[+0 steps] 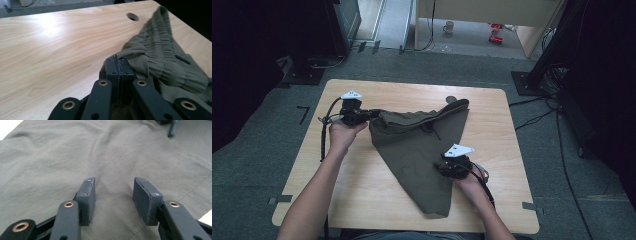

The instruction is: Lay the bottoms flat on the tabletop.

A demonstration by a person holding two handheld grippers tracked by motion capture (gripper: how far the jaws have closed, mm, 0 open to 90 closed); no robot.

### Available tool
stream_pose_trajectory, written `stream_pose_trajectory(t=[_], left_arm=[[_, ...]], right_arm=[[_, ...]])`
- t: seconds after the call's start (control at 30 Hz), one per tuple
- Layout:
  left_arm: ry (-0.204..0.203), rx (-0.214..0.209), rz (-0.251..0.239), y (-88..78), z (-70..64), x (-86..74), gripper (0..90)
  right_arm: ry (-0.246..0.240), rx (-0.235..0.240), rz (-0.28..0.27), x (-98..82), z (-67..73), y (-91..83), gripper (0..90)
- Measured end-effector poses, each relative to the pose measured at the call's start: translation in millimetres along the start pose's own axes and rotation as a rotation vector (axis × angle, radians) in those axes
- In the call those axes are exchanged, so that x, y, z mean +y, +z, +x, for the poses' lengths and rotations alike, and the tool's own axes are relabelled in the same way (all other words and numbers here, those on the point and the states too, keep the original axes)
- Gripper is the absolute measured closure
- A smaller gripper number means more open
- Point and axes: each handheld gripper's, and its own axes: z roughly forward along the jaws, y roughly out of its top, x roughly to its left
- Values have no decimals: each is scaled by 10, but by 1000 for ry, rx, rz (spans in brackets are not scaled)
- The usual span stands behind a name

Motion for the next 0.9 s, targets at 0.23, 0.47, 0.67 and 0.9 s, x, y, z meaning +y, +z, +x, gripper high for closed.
stream_pose_trajectory(t=[0.23, 0.47, 0.67, 0.9], left_arm=[[-54, 51, 39, 109, 302, -66, 893], [-109, 81, 52, 202, 529, -153, 884], [-175, 114, 50, 238, 672, -266, 827], [-149, 138, 17, 133, 672, -269, 744]], right_arm=[[-4, 3, -14, -42, 26, -24, 527], [-4, 1, -22, -68, 57, -41, 527], [-4, 0, -23, -73, 69, -45, 528], [-2, 0, -22, -74, 75, -47, 527]])
